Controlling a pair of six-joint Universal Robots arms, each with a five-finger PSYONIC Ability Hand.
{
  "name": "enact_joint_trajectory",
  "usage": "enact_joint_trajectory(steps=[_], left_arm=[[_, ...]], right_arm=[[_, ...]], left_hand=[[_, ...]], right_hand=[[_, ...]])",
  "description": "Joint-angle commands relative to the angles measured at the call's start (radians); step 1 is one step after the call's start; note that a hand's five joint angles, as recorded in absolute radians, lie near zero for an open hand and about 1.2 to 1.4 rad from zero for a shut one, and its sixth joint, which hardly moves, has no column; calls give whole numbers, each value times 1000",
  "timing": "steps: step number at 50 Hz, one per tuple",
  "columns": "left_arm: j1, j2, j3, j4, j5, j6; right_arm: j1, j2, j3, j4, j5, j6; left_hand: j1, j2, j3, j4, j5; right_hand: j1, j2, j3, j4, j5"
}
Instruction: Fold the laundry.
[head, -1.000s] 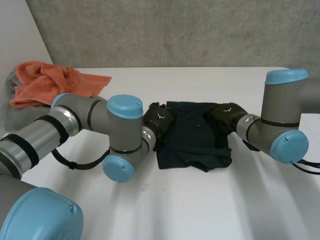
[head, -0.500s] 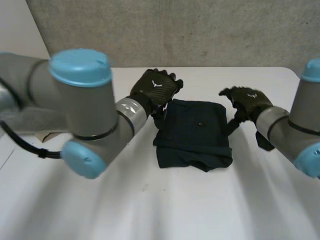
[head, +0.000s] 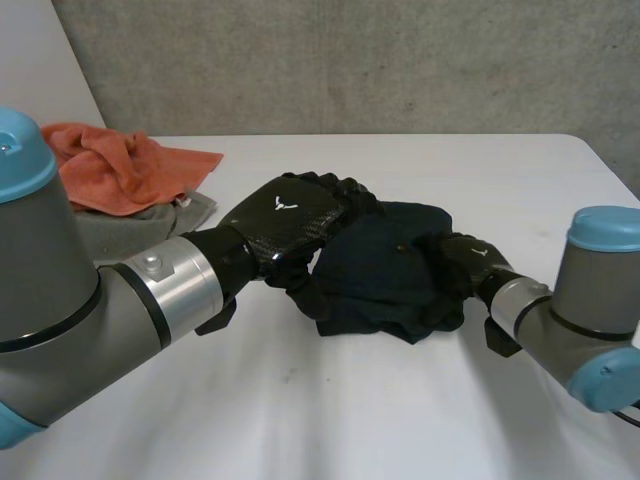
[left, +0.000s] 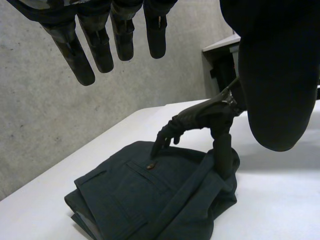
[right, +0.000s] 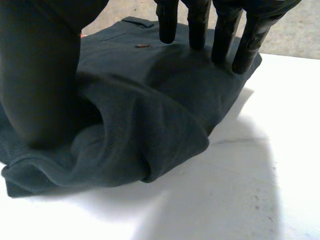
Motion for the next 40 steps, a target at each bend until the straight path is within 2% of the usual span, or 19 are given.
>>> enact_joint_trajectory(steps=[1,5,6,9,13,16,19,22,28,33,37,40], left_arm=[[-1,-6,4,4,-3,2],[-1,-8,5,9,-3,2],[-1,-8,5,10,-3,2],[-1,-8,5,13,-3,3],[1,-9,5,13,-3,2],[1,-9,5,13,-3,2],[1,-9,5,13,-4,3],[-1,-9,7,13,-4,3],[-1,-8,13,13,-4,3],[-4,-12,17,15,-7,3],[-7,-18,21,19,-7,5],[-8,-26,22,21,-9,5]], right_arm=[[35,70,-78,2,47,-5],[48,101,-116,2,50,-5],[49,108,-133,7,53,-5],[49,115,-156,6,75,-4],[45,122,-219,-2,122,-19],[23,159,-307,9,129,-88],[-63,210,-411,21,127,-183],[-156,271,-532,45,103,-264],[-247,421,-802,62,17,-300],[-345,596,-1101,136,15,-313],[-396,685,-1239,196,14,-338],[-402,690,-1233,197,4,-347]], left_hand=[[-37,-14,-23,-17,-10],[-37,-14,-23,-17,-10],[-37,-14,-23,-17,-10],[-37,-14,-23,-17,-10],[-37,-14,-23,-17,-10],[-37,-14,-23,-17,-10],[-37,-14,-23,-17,-10],[-37,-14,-23,-17,-10],[-37,-14,-23,-17,-10],[-37,-14,-23,-17,-10],[-37,-14,-23,-17,-10],[-34,-11,-20,-14,-7]], right_hand=[[123,42,67,28,22],[410,329,354,315,309],[699,618,643,604,598],[1257,1176,1201,1162,1156],[1259,1178,1202,1164,1158],[1259,1178,1202,1164,1158],[1259,1178,1202,1164,1158],[1259,1178,1202,1164,1158],[1259,1178,1202,1164,1158],[1259,1178,1202,1164,1158],[1259,1178,1202,1164,1158],[1259,1178,1202,1164,1158]])
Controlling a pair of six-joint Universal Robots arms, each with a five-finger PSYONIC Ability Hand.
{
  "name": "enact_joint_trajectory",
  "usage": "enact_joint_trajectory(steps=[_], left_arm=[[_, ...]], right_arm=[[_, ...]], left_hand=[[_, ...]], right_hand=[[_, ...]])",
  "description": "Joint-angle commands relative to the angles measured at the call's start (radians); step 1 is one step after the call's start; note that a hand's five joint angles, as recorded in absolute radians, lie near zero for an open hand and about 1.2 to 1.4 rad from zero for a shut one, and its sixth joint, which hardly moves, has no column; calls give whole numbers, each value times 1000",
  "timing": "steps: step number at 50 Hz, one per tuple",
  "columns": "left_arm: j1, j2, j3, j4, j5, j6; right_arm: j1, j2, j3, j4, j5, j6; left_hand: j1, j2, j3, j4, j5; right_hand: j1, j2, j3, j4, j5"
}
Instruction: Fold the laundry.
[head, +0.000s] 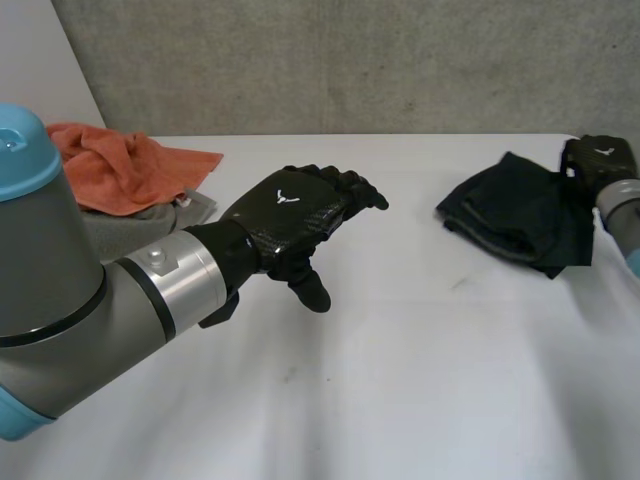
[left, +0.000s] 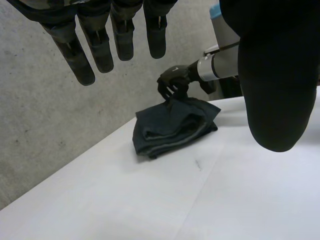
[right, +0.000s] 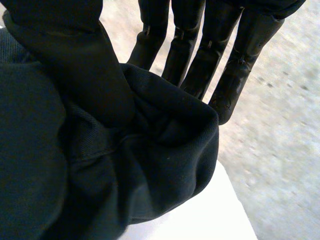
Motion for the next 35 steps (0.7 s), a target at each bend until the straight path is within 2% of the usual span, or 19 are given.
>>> enact_joint_trajectory(steps=[1,7,12,18,23,35], left_arm=[[-5,-17,5,4,-2,1],[-8,-51,31,4,-5,1],[-25,-74,64,6,-30,-2],[-73,-98,96,6,-54,-2],[-76,-101,102,6,-56,-2],[-86,-111,122,6,-57,-4]], right_arm=[[-51,93,-116,58,-12,-24],[-60,77,-111,58,-2,-26],[-134,82,-154,58,98,-26],[-171,112,-192,58,133,-66],[-206,122,-207,58,236,-107],[-217,120,-166,65,219,-109]], left_hand=[[-37,-14,-23,-17,-11],[-34,-11,-20,-14,-8],[-37,-14,-23,-17,-11],[-37,-14,-23,-17,-11],[-37,-14,-23,-17,-11],[-37,-14,-23,-17,-11]], right_hand=[[426,220,213,210,344],[426,220,213,210,344],[426,220,213,210,344],[426,220,213,210,344],[426,220,213,210,344],[426,220,213,210,344]])
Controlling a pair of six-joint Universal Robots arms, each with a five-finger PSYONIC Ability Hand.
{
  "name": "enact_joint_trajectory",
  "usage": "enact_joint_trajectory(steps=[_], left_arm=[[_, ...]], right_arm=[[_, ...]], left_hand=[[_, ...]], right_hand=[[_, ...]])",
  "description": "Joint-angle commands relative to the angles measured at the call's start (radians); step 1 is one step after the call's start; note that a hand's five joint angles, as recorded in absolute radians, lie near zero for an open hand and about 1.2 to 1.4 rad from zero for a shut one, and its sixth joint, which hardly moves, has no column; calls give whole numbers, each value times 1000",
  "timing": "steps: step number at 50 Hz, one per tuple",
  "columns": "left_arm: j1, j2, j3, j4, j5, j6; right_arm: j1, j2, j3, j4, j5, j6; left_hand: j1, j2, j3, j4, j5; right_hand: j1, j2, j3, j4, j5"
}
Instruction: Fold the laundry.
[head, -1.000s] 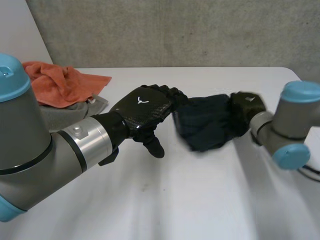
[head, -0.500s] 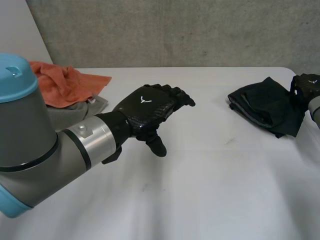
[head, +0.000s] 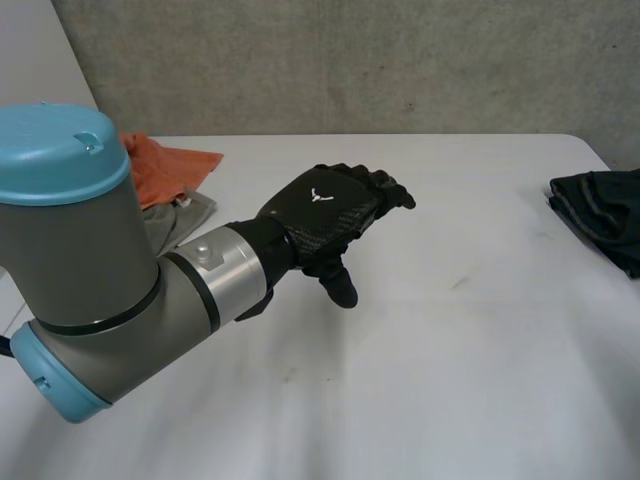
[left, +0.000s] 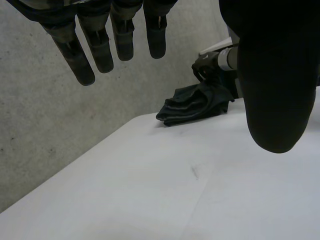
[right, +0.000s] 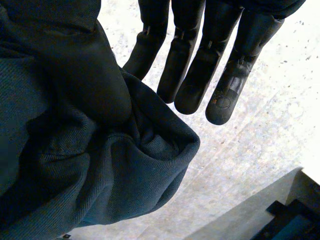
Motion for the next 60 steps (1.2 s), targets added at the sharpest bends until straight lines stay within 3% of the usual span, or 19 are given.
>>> enact_joint_trajectory(steps=[1,3,5,12,16,21,25,30,34,38,42,47,51,55,60], left_arm=[[-4,0,4,0,0,0],[-7,-2,4,0,0,0],[-10,-3,4,0,0,1],[-7,0,-3,0,0,0],[-1,4,-11,0,0,1],[7,10,-13,1,-3,1],[34,23,-10,15,-50,1],[87,41,-8,107,-156,5],[152,50,-7,216,-218,12],[280,44,6,279,-215,29],[418,-15,44,283,-196,75],[600,-195,147,271,-103,214],[682,-320,228,265,-57,346],[717,-446,327,266,-44,451],[728,-574,455,270,-43,479]], right_arm=[[4,-4,44,14,-13,1],[7,-13,67,31,-22,1],[14,-42,118,57,-31,-4],[-10,-370,564,-16,-111,-80],[-56,-545,747,-148,-117,-288],[-64,-660,793,-190,-108,-490],[-38,-698,799,-236,-111,-485],[129,-769,834,-302,-123,-369],[240,-850,936,-343,-184,-260],[387,-960,1099,-368,-327,-162],[511,-982,1211,-371,-396,-159],[596,-981,1302,-369,-395,-178],[619,-976,1353,-368,-393,-195],[620,-970,1382,-368,-393,-200],[619,-955,1399,-366,-390,-200]], left_hand=[[-37,-14,-23,-17,-11],[-34,-11,-20,-14,-8],[-34,-11,-20,-14,-8],[-37,-14,-23,-17,-11],[-37,-14,-23,-17,-11],[-37,-14,-23,-17,-11],[-37,-14,-23,-17,-11],[-40,-17,-26,-20,-14],[-57,-34,-44,-37,-31],[-63,-40,-50,-43,-37],[-78,-55,-64,-58,-52],[-78,-55,-64,-58,-52],[-78,-55,-64,-58,-52],[-60,-37,-47,-41,-34],[-25,-2,-11,-5,1]], right_hand=[[168,-38,-44,-48,86],[-796,-1002,-1009,-1012,-878],[-796,-1002,-1009,-1012,-878],[-796,-1002,-1009,-1012,-878],[-796,-1002,-1009,-1012,-878],[-796,-1002,-1009,-1012,-878],[-796,-1002,-1009,-1012,-878],[-796,-1002,-1009,-1012,-878],[-796,-1002,-1009,-1012,-878],[-796,-1002,-1009,-1012,-878],[-796,-1002,-1009,-1012,-878],[-796,-1002,-1009,-1012,-878],[-796,-1002,-1009,-1012,-878],[-796,-1002,-1009,-1012,-878],[-796,-1002,-1009,-1012,-878]])
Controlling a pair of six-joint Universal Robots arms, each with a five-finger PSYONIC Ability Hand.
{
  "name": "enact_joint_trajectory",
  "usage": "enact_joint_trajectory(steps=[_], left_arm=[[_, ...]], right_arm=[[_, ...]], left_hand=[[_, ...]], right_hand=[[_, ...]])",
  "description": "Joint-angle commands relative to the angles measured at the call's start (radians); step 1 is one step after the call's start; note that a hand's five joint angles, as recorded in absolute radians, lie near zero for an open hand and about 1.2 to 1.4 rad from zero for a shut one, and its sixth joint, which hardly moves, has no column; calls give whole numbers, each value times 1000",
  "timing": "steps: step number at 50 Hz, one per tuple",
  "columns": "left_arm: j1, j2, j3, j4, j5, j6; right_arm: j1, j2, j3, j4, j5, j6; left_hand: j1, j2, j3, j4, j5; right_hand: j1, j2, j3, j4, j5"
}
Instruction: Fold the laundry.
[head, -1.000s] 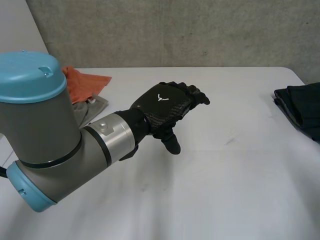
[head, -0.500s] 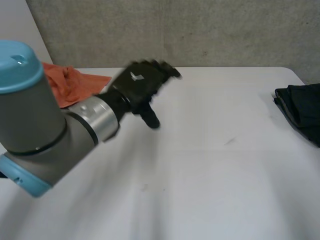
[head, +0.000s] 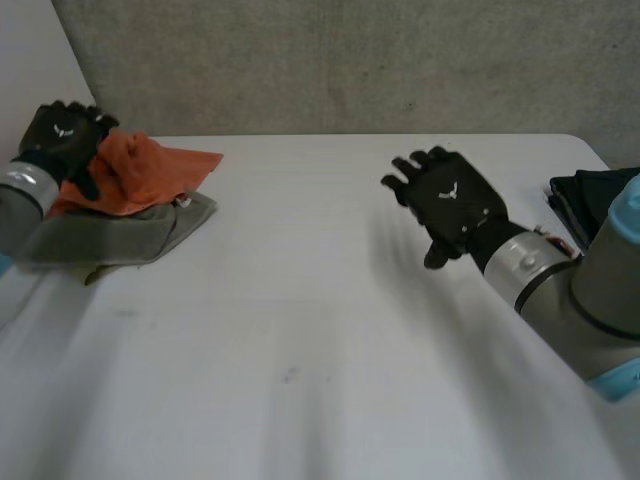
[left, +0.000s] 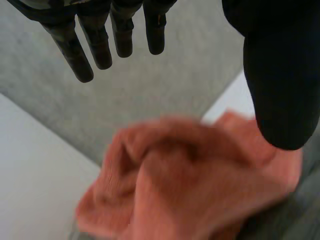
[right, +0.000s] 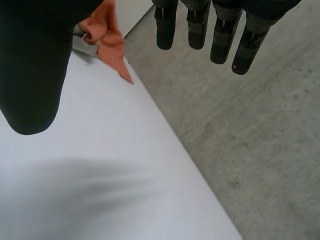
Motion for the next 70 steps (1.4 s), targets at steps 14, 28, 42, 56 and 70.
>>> enact_joint_trajectory(steps=[14,28,42,56,70], left_arm=[[35,-445,472,42,27,80],[-54,-441,477,223,-102,80],[-325,274,-235,392,-172,-271],[-777,382,-473,72,-168,-592],[-614,419,-458,39,-189,-551]], right_arm=[[-26,21,97,11,33,-5],[-41,10,166,11,30,-5],[-69,1,135,5,77,2],[-106,-44,75,11,168,15],[-95,-44,68,71,143,10]], left_hand=[[311,326,317,324,326],[1162,1177,1169,1175,1177],[1162,1177,1169,1175,1177],[32,47,39,45,47],[15,30,21,28,30]], right_hand=[[-27,-47,-32,-59,-64],[-27,-47,-32,-59,-64],[-27,-47,-32,-59,-64],[-27,-47,-32,-59,-64],[-27,-47,-32,-59,-64]])
